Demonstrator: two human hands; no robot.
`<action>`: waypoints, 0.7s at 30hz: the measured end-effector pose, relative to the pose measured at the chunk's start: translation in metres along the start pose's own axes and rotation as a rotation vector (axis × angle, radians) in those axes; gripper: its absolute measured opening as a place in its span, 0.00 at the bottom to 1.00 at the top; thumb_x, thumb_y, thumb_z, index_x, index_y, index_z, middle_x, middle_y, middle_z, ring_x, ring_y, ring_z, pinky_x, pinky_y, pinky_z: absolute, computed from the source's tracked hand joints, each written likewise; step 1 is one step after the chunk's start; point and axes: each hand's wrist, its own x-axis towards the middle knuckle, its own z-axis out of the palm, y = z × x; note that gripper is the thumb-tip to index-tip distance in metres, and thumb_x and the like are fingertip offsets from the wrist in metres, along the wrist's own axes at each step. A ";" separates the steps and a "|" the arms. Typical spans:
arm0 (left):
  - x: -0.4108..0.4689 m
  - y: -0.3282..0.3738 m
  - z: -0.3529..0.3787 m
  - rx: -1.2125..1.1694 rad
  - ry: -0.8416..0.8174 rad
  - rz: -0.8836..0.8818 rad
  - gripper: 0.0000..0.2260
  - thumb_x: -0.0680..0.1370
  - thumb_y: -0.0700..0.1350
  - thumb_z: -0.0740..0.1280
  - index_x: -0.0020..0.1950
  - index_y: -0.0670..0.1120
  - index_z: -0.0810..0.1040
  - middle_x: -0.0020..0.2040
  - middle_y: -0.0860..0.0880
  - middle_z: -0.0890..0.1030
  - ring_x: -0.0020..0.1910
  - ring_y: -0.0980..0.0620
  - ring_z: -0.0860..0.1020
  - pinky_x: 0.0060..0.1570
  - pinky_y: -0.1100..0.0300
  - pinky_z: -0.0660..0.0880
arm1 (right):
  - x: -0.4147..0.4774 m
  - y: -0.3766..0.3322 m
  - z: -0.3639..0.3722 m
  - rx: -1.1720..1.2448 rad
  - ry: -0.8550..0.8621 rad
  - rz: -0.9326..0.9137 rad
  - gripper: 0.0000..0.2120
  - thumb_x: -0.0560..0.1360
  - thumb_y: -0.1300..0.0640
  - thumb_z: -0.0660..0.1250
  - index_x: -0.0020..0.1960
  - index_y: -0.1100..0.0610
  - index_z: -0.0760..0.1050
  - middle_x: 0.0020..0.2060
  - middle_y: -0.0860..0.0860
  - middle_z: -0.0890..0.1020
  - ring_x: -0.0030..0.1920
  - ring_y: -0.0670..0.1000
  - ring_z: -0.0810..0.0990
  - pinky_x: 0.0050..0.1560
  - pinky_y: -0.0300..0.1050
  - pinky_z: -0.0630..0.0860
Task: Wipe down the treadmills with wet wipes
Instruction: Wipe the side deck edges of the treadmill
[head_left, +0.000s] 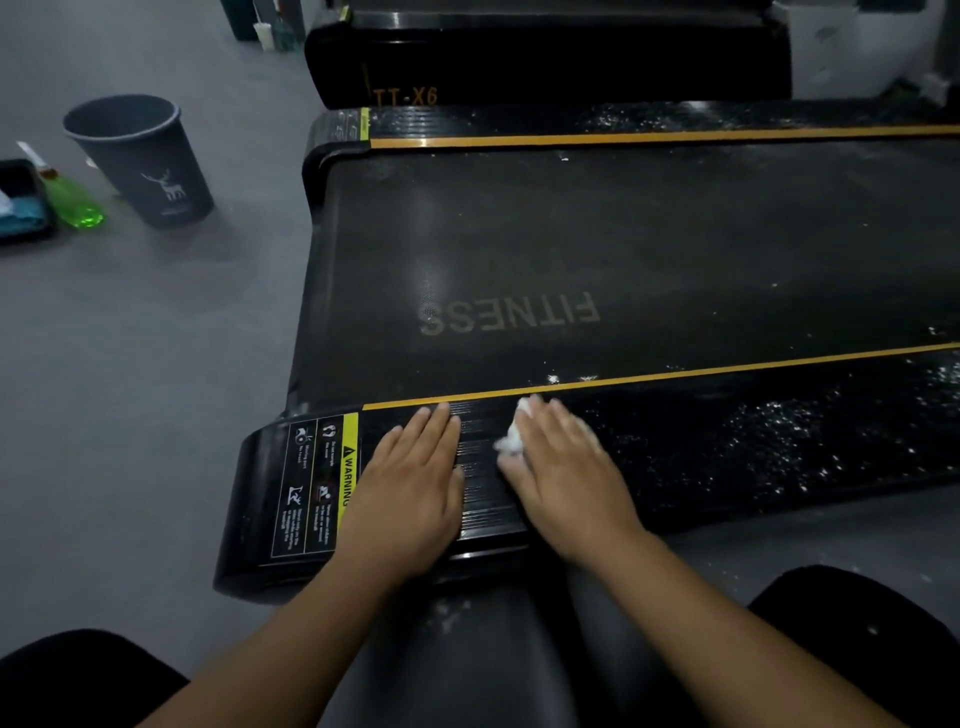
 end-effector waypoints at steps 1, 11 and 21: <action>0.001 0.001 0.000 -0.001 0.000 0.003 0.29 0.82 0.56 0.44 0.81 0.45 0.61 0.81 0.48 0.59 0.80 0.53 0.54 0.77 0.55 0.47 | 0.016 0.002 0.000 -0.007 0.013 0.042 0.41 0.76 0.33 0.37 0.81 0.55 0.55 0.81 0.53 0.56 0.81 0.53 0.50 0.80 0.50 0.47; 0.001 0.000 0.001 0.015 -0.014 -0.010 0.28 0.83 0.55 0.47 0.79 0.44 0.66 0.80 0.47 0.63 0.79 0.51 0.60 0.76 0.53 0.52 | -0.027 0.010 0.002 -0.030 0.024 -0.067 0.35 0.80 0.36 0.46 0.80 0.56 0.60 0.79 0.53 0.62 0.80 0.55 0.57 0.79 0.51 0.53; 0.002 0.002 0.000 0.010 -0.035 -0.018 0.30 0.82 0.55 0.44 0.80 0.45 0.63 0.81 0.48 0.61 0.80 0.50 0.57 0.77 0.53 0.50 | -0.058 -0.009 0.013 -0.001 0.133 0.033 0.32 0.84 0.38 0.45 0.76 0.58 0.67 0.76 0.55 0.69 0.77 0.57 0.64 0.77 0.51 0.57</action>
